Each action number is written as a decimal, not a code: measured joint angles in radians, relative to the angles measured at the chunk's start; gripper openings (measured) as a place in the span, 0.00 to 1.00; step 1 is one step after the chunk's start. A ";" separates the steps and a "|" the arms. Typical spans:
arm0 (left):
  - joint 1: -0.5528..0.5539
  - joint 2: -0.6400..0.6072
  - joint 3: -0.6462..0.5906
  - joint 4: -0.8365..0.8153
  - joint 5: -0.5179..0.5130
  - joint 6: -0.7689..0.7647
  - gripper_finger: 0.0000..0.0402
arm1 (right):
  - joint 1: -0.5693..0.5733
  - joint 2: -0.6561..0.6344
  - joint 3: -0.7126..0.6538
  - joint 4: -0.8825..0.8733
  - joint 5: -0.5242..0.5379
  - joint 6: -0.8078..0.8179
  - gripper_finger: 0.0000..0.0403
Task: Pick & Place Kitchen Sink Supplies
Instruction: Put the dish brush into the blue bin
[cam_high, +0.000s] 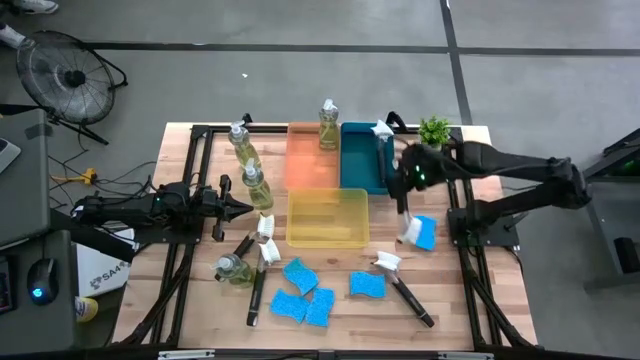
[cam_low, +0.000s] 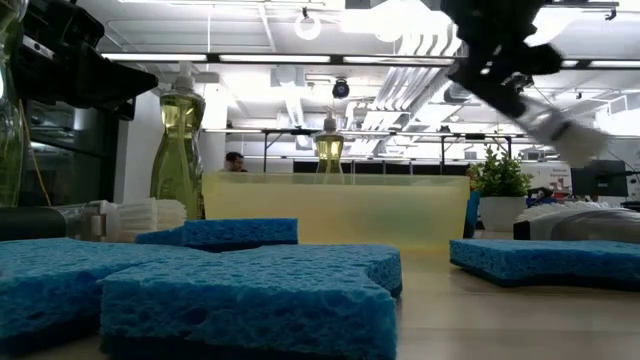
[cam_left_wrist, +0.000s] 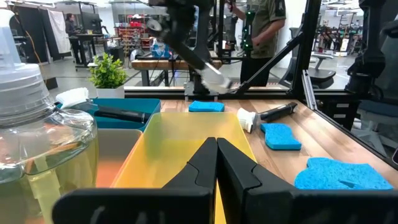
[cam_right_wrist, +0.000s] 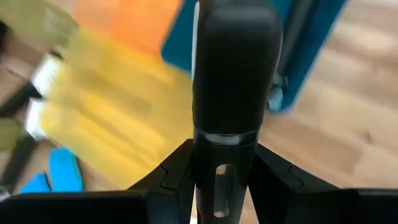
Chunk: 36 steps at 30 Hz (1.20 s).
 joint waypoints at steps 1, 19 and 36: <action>0.000 0.000 0.000 0.000 0.000 0.000 0.00 | -0.027 0.007 0.000 0.029 -0.006 -0.032 0.28; 0.000 0.000 0.000 0.000 0.000 0.000 0.00 | -0.407 0.249 0.060 0.453 -0.179 -0.358 0.28; 0.000 0.000 0.000 0.000 0.000 0.000 0.00 | -0.528 0.635 0.500 0.095 -0.209 -0.479 0.28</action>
